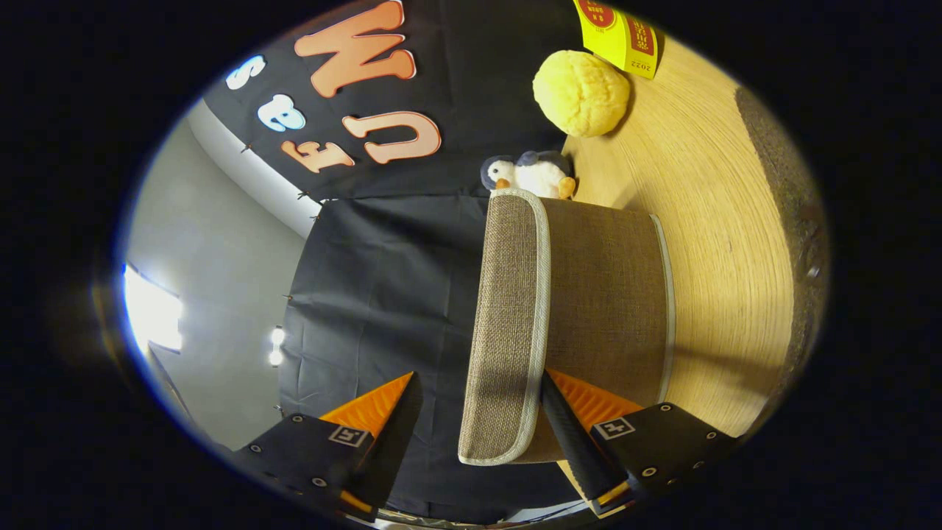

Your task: Open the storage box then place both shoes into the box .Put the left shoe in first, then the right shoe, with the right side of both shoes facing outward in a uniform manner.

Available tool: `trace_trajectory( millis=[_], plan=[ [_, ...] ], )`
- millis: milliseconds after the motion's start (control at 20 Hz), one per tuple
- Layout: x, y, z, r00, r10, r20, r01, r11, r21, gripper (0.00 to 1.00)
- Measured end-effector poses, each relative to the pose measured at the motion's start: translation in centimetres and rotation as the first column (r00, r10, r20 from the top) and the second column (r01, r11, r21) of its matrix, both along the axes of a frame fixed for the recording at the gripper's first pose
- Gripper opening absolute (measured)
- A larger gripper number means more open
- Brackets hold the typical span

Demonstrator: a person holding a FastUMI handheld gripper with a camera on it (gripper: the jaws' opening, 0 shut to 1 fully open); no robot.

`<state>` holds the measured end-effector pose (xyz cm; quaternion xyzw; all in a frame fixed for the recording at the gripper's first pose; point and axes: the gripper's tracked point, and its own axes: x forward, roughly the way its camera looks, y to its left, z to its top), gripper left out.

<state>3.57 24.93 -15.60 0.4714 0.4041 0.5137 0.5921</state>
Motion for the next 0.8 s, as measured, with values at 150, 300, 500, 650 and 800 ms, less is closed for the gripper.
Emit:
trace_trajectory(
  millis=[150,300,500,650,800],
  plan=[
    [0.3,-0.3,0.9,1.000,0.000,-0.017,0.001,0.999,0.041,0.83],
    [-0.1,-0.1,0.7,1.000,0.009,-0.019,-0.008,0.999,0.037,0.70],
    [0.9,0.3,0.8,0.998,-0.035,-0.058,0.035,0.999,0.006,0.12],
    [0.4,0.0,1.4,0.998,-0.065,0.001,0.065,0.997,-0.027,0.00],
    [0.5,0.3,3.3,0.995,-0.095,0.009,0.095,0.995,-0.014,0.01]
  ],
)
